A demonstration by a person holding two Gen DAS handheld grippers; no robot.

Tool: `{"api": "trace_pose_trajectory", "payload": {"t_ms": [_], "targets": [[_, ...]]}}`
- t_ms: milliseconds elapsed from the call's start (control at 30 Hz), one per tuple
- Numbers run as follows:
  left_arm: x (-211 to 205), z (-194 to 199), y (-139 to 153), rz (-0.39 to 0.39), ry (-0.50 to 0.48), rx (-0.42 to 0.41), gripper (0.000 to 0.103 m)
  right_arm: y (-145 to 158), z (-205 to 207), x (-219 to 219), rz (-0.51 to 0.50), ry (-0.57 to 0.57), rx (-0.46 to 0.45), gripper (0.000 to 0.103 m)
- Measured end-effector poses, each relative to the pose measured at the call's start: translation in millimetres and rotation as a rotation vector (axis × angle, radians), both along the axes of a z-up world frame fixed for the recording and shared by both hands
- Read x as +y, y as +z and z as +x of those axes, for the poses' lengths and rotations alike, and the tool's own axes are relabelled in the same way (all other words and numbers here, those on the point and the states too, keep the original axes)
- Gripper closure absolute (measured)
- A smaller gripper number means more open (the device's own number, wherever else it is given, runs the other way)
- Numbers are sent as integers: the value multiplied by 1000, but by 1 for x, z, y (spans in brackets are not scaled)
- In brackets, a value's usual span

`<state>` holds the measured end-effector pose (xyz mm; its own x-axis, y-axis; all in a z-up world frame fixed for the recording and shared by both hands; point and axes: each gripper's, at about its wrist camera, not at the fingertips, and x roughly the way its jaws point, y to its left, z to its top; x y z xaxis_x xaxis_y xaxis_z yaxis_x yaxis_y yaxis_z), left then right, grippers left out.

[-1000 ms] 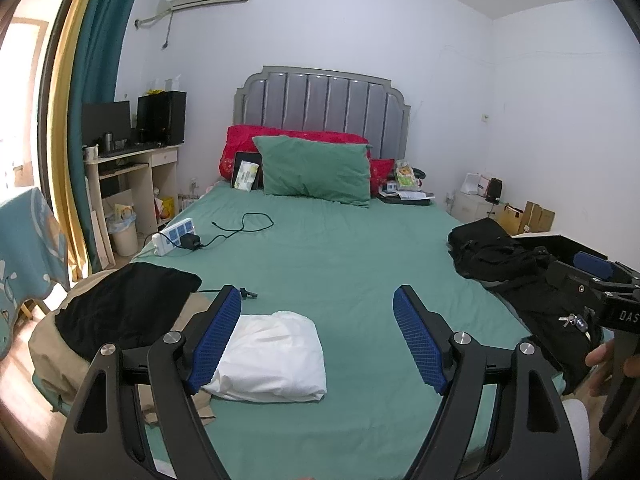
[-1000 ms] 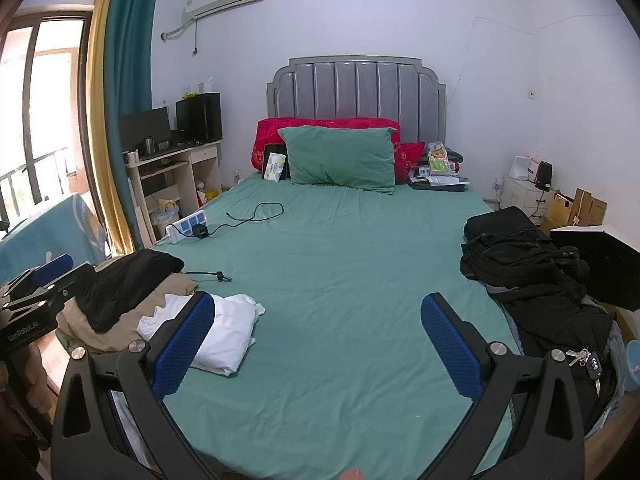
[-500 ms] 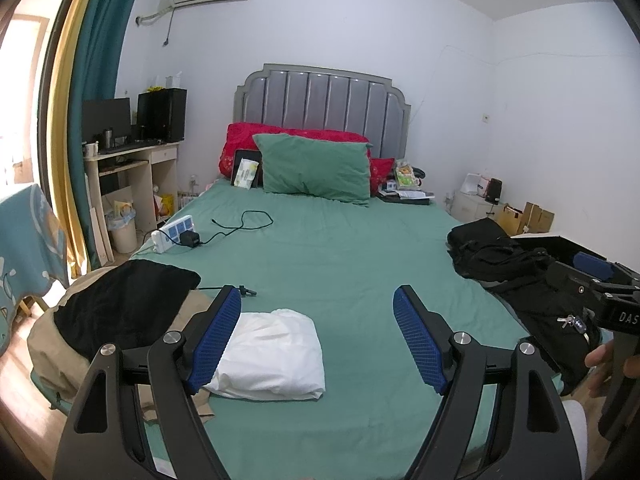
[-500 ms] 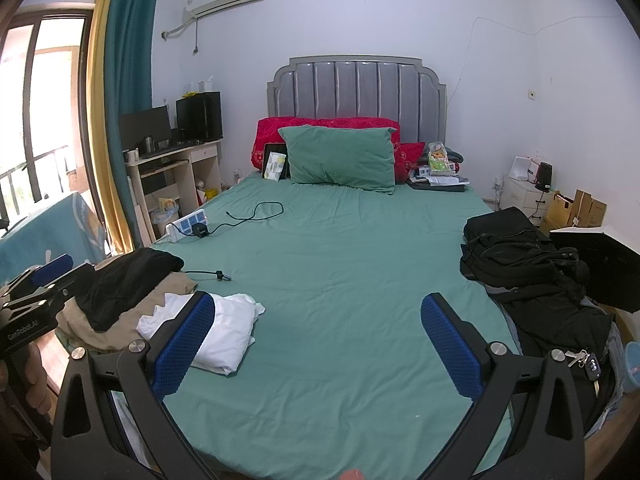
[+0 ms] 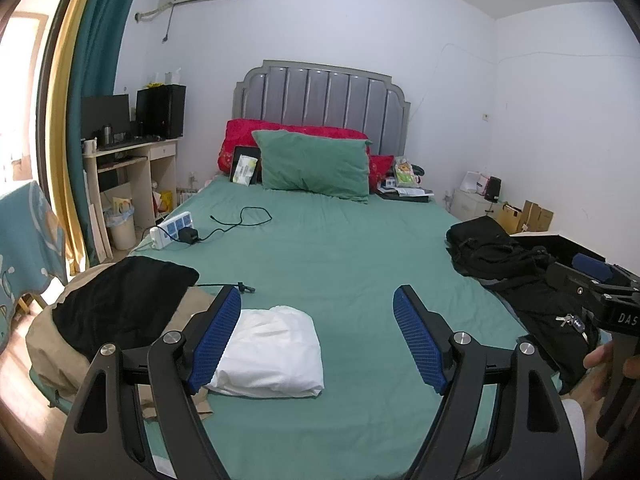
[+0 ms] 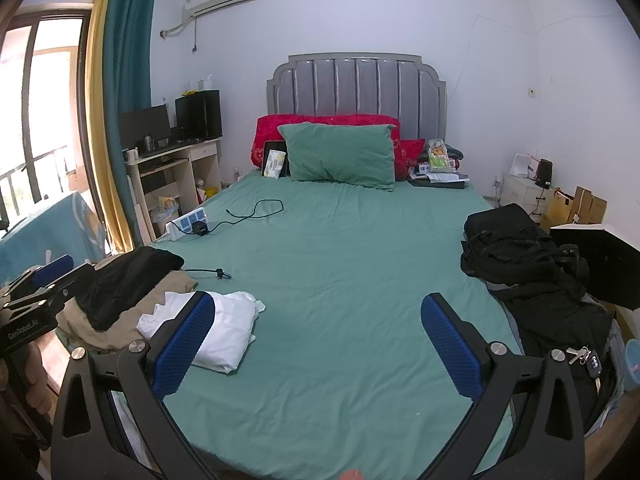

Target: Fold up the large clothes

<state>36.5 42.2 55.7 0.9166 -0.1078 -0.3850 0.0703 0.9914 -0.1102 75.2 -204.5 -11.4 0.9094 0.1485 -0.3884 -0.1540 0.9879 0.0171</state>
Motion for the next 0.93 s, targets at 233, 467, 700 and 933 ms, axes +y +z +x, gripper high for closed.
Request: {"api": "trace_pose_trajectory", "payload": {"t_ms": [233,467,700,933], "targets": [[1,1,-2,2,-1,1,22,-4,-1,-2,2,1,5,1],[2,0,-2,6,-4,1,22,-6,0,-3,3,1,8,1],[2,0,-3,3,-4,3,22,-9,0,-3,4,1,10,1],[4,2,-9,9,-22,7,22,-13,0,-2,5,1,16,1]]}}
